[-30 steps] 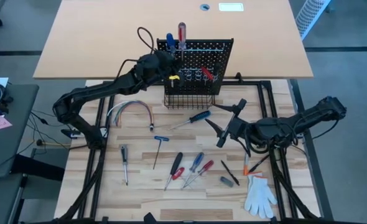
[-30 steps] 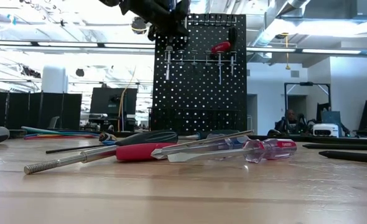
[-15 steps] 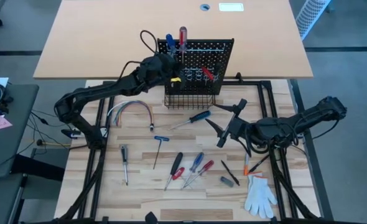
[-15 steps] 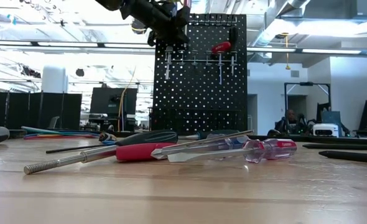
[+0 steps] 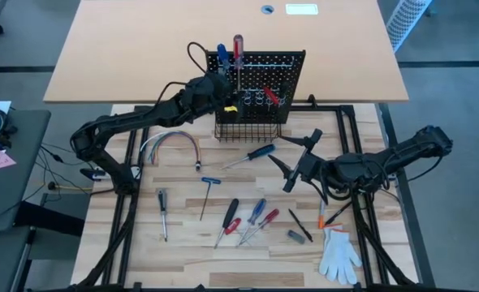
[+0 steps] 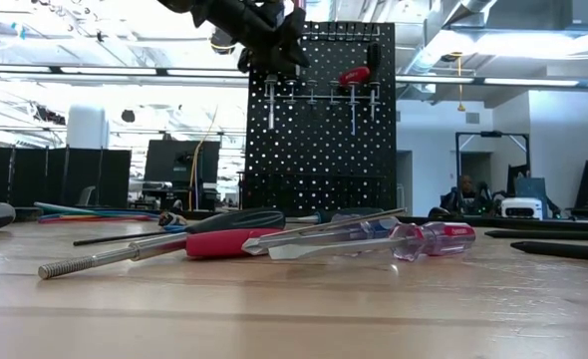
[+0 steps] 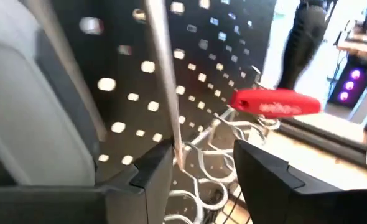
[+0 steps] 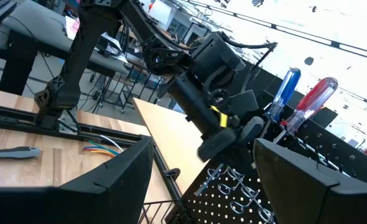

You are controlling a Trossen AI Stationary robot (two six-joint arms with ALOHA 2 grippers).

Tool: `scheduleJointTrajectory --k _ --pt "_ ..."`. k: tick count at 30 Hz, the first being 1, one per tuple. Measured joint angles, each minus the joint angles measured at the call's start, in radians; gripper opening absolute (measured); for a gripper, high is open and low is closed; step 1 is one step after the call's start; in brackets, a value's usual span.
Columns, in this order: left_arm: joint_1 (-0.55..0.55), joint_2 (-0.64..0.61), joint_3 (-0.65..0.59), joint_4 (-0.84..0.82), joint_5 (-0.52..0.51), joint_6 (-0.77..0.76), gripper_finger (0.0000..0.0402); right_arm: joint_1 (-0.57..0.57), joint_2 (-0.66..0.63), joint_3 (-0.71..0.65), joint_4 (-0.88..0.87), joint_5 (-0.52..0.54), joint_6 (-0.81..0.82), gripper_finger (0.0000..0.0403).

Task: Hang tools onto peg board
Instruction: Hang the blue transparent screwdriver on the black peg board

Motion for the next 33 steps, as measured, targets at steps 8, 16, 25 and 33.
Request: scheduleJointTrajectory --k 8,16,25,33 --pt "-0.069 -0.051 0.000 -0.036 -0.114 0.079 0.0160 0.000 0.000 0.000 0.000 0.000 -0.003 0.0286" --pt "-0.093 -0.085 0.000 -0.114 -0.129 0.062 0.0159 0.000 0.000 0.000 0.000 0.000 -0.003 0.0286" --pt "-0.112 -0.090 0.000 -0.185 -0.237 0.050 0.0159 0.000 0.000 0.000 -0.001 0.000 0.000 0.0286" --pt "-0.216 -0.152 0.000 -0.200 -0.238 0.090 0.0159 0.000 0.000 0.000 -0.024 0.000 0.000 0.0286"
